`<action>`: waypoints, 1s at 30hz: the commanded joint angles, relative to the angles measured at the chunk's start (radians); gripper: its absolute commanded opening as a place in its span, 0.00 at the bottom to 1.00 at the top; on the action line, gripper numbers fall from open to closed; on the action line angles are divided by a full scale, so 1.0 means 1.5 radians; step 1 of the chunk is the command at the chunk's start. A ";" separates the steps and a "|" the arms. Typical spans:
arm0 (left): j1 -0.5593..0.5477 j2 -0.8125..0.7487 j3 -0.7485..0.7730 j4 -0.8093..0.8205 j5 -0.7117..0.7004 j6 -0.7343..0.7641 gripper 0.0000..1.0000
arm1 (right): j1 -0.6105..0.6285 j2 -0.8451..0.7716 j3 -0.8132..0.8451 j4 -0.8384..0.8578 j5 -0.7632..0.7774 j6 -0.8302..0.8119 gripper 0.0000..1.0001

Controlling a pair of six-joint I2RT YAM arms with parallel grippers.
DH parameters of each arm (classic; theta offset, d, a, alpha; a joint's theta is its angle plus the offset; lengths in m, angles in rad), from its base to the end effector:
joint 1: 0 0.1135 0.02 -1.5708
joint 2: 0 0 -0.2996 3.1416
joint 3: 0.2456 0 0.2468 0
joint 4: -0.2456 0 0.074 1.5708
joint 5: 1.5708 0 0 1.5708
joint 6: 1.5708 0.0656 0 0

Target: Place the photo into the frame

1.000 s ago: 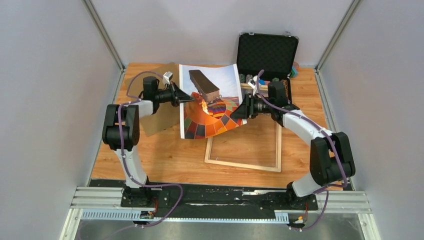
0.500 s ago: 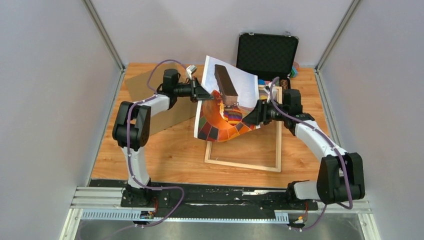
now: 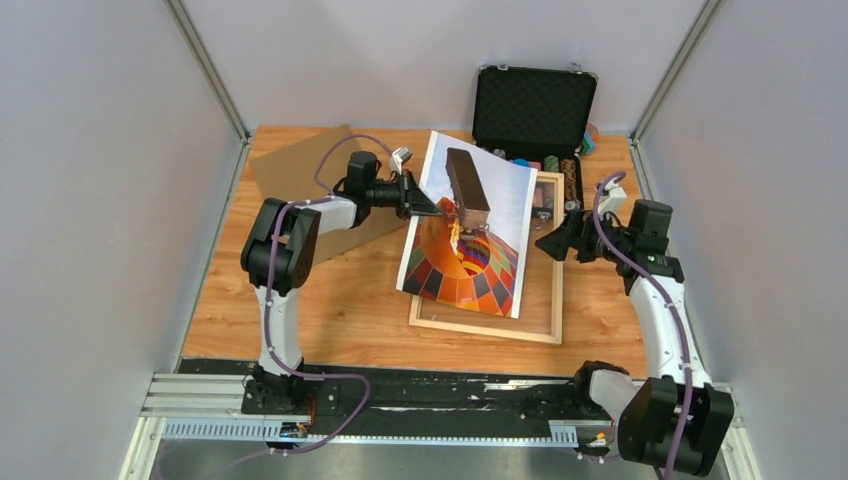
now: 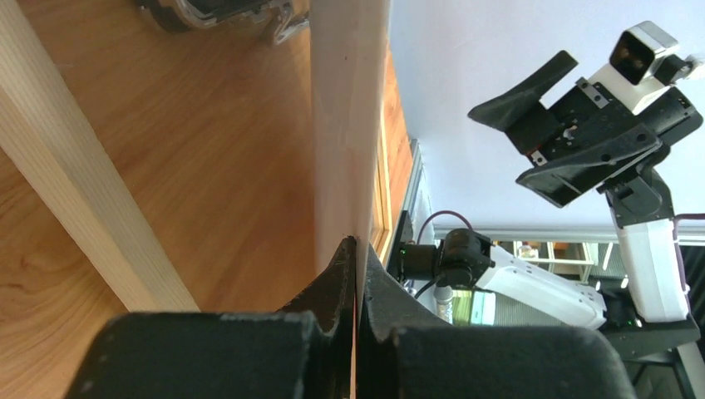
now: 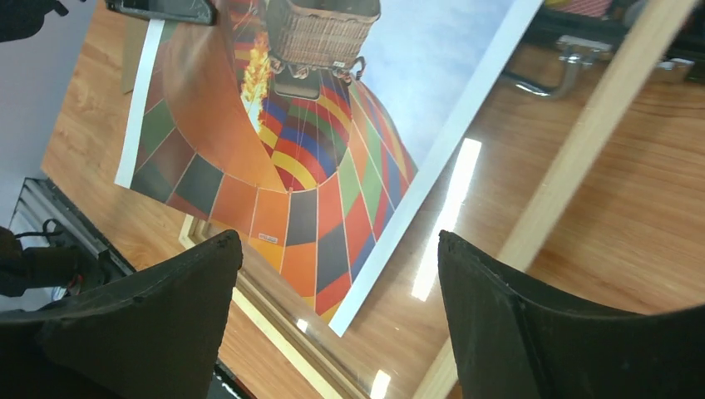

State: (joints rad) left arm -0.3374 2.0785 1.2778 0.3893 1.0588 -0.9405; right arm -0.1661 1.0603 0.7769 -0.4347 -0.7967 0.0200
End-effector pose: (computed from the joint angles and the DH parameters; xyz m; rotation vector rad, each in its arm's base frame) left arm 0.4271 -0.2104 0.2028 0.1446 2.2452 -1.8072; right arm 0.2154 0.0115 0.2867 -0.2062 2.1456 0.8184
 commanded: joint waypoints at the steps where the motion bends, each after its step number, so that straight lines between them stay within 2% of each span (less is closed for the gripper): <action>1: -0.021 0.000 -0.012 0.042 -0.026 -0.004 0.00 | -0.041 -0.030 0.039 -0.029 0.010 -0.038 0.86; 13: -0.041 0.003 -0.072 0.125 -0.065 -0.099 0.00 | -0.060 0.030 0.049 0.009 0.009 0.033 0.84; 30: -0.078 0.018 -0.084 0.141 -0.098 -0.147 0.00 | -0.064 0.088 0.066 0.071 0.010 0.075 0.84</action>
State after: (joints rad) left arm -0.4377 2.0933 1.1526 0.5621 0.9287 -1.1477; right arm -0.2523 1.1831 0.8478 -0.3943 -0.7826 0.1116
